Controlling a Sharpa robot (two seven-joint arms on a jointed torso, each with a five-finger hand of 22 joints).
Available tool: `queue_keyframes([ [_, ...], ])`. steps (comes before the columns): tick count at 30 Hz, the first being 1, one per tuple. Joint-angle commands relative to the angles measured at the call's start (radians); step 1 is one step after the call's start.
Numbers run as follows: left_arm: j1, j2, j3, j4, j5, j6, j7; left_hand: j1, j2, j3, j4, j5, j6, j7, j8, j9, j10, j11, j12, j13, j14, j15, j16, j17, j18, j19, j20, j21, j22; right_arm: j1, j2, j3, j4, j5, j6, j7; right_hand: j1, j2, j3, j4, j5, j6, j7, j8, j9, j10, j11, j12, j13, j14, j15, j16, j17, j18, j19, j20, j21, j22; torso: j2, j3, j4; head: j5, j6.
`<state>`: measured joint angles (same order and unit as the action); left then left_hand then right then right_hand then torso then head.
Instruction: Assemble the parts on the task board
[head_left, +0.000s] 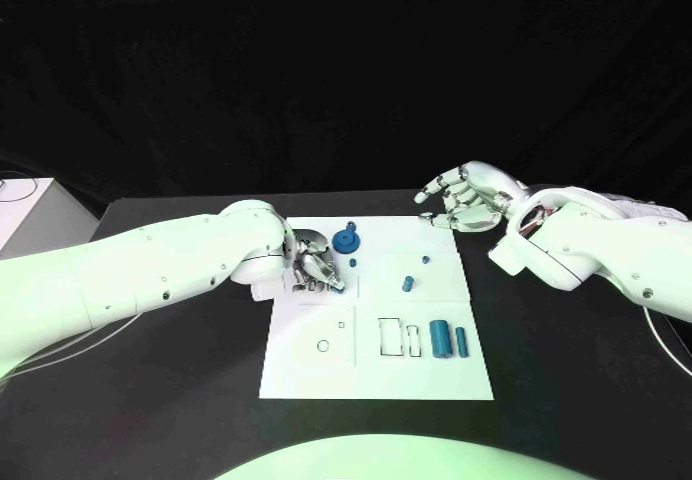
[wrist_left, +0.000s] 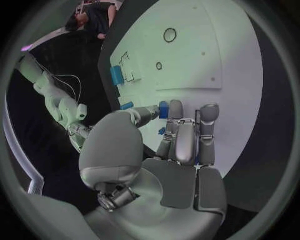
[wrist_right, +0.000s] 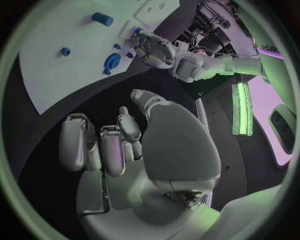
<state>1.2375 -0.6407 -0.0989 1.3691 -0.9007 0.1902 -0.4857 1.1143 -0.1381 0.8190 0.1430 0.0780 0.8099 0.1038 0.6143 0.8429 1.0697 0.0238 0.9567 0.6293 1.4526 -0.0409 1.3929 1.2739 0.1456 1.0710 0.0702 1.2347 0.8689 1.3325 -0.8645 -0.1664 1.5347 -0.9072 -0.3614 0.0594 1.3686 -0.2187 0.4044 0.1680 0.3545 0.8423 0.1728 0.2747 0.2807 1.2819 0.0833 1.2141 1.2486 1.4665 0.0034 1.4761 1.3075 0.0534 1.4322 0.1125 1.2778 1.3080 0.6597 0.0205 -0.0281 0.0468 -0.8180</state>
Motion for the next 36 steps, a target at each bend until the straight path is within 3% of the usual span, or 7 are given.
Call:
queue_keyframes([
  [1,0.0,-0.005,0.001,0.005,0.062,-0.051,0.001,-0.025,-0.005,0.195,-0.192,0.05,0.022,-0.009,0.04,0.097,0.019,-0.006,0.017,0.017,0.013,-0.001,0.012,0.015,-0.004,0.012,-0.005,0.021,0.025,-0.001,0.0,0.0,-0.003,0.002,0.008,-0.001,-0.007,-0.008,0.006,0.001,0.005,0.008,-0.003,0.005,-0.001,0.005,-0.002,0.006,0.001,0.055,0.003,-0.004,0.104,0.015,-0.009,-0.001,-0.005,0.106,0.0,0.0001,0.0015,-0.001,0.001],
  [4,0.0,-0.01,0.001,0.009,0.079,-0.071,0.002,-0.05,-0.012,0.202,-0.21,0.12,0.039,-0.016,0.043,0.1,0.047,-0.012,0.042,0.044,0.027,-0.007,0.032,0.043,-0.009,0.033,-0.01,0.049,0.062,-0.002,-0.001,0.0,-0.004,0.005,0.008,-0.001,-0.009,-0.008,0.006,0.002,0.005,0.007,-0.003,0.005,-0.001,0.005,-0.002,0.006,0.0,0.055,0.003,-0.004,0.104,0.015,-0.009,-0.001,-0.006,0.106,0.0,0.0005,0.0017,-0.001,0.002],
  [5,0.0,-0.013,0.002,0.011,0.085,-0.082,0.003,-0.065,-0.017,0.206,-0.221,0.172,0.054,-0.021,0.044,0.102,0.07,-0.019,0.061,0.066,0.038,-0.012,0.047,0.067,-0.014,0.052,-0.015,0.069,0.092,-0.002,-0.001,0.0,-0.005,0.006,0.008,-0.001,-0.009,-0.008,0.006,0.002,0.005,0.007,-0.003,0.005,-0.001,0.005,-0.002,0.006,0.0,0.055,0.003,-0.004,0.104,0.015,-0.009,-0.001,-0.006,0.106,0.0,0.0004,0.0015,0.0,0.002],
  [9,0.0,-0.021,0.005,0.02,0.086,-0.102,0.004,-0.096,-0.027,0.211,-0.24,0.257,0.078,-0.032,0.047,0.105,0.11,-0.029,0.092,0.103,0.057,-0.023,0.07,0.102,-0.021,0.08,-0.026,0.098,0.133,-0.003,-0.002,0.0,-0.006,0.009,0.008,-0.001,-0.009,-0.008,0.006,0.002,0.005,0.007,-0.003,0.005,-0.001,0.005,-0.002,0.006,0.0,0.055,0.003,-0.004,0.104,0.015,-0.009,-0.001,-0.006,0.106,0.0,0.0003,0.0004,0.0,0.003],
  [12,0.0,-0.029,0.007,0.034,0.041,-0.119,0.009,-0.133,-0.04,0.216,-0.259,0.378,0.103,-0.047,0.063,0.116,0.158,-0.044,0.133,0.152,0.075,-0.038,0.092,0.136,-0.033,0.132,-0.042,0.136,0.196,-0.003,-0.003,0.0,-0.006,0.01,0.008,-0.001,-0.011,-0.009,0.006,0.003,0.006,0.007,-0.003,0.005,-0.001,0.004,-0.002,0.005,-0.001,0.054,0.003,-0.005,0.103,0.015,-0.009,-0.001,-0.006,0.106,0.001,0.0007,-0.0001,0.0,0.002],
  [18,0.0,-0.045,0.009,0.068,-0.056,-0.159,0.011,-0.157,-0.048,0.224,-0.273,0.455,0.122,-0.059,0.076,0.124,0.193,-0.055,0.167,0.192,0.086,-0.049,0.112,0.17,-0.043,0.171,-0.054,0.162,0.245,-0.004,-0.009,0.0,-0.003,0.01,0.006,-0.002,-0.011,-0.009,0.006,0.003,0.006,0.007,-0.003,0.005,-0.001,0.004,-0.002,0.005,-0.001,0.054,0.003,-0.005,0.103,0.015,-0.009,-0.001,-0.006,0.106,0.001,0.0005,0.0009,-0.002,0.002],
  [36,0.0,-0.046,-0.002,0.064,-0.193,-0.193,-0.012,-0.161,-0.053,0.223,-0.281,0.479,0.129,-0.064,0.08,0.125,0.205,-0.06,0.179,0.206,0.092,-0.053,0.123,0.19,-0.047,0.185,-0.058,0.172,0.264,-0.004,-0.018,0.0,-0.003,0.01,0.004,-0.006,-0.013,-0.009,0.008,0.003,0.007,0.007,-0.003,0.006,-0.001,0.002,-0.002,0.002,-0.004,0.054,0.003,-0.007,0.1,0.016,-0.012,-0.001,-0.012,0.103,0.0,0.001,0.0009,0.006,-0.003],
])
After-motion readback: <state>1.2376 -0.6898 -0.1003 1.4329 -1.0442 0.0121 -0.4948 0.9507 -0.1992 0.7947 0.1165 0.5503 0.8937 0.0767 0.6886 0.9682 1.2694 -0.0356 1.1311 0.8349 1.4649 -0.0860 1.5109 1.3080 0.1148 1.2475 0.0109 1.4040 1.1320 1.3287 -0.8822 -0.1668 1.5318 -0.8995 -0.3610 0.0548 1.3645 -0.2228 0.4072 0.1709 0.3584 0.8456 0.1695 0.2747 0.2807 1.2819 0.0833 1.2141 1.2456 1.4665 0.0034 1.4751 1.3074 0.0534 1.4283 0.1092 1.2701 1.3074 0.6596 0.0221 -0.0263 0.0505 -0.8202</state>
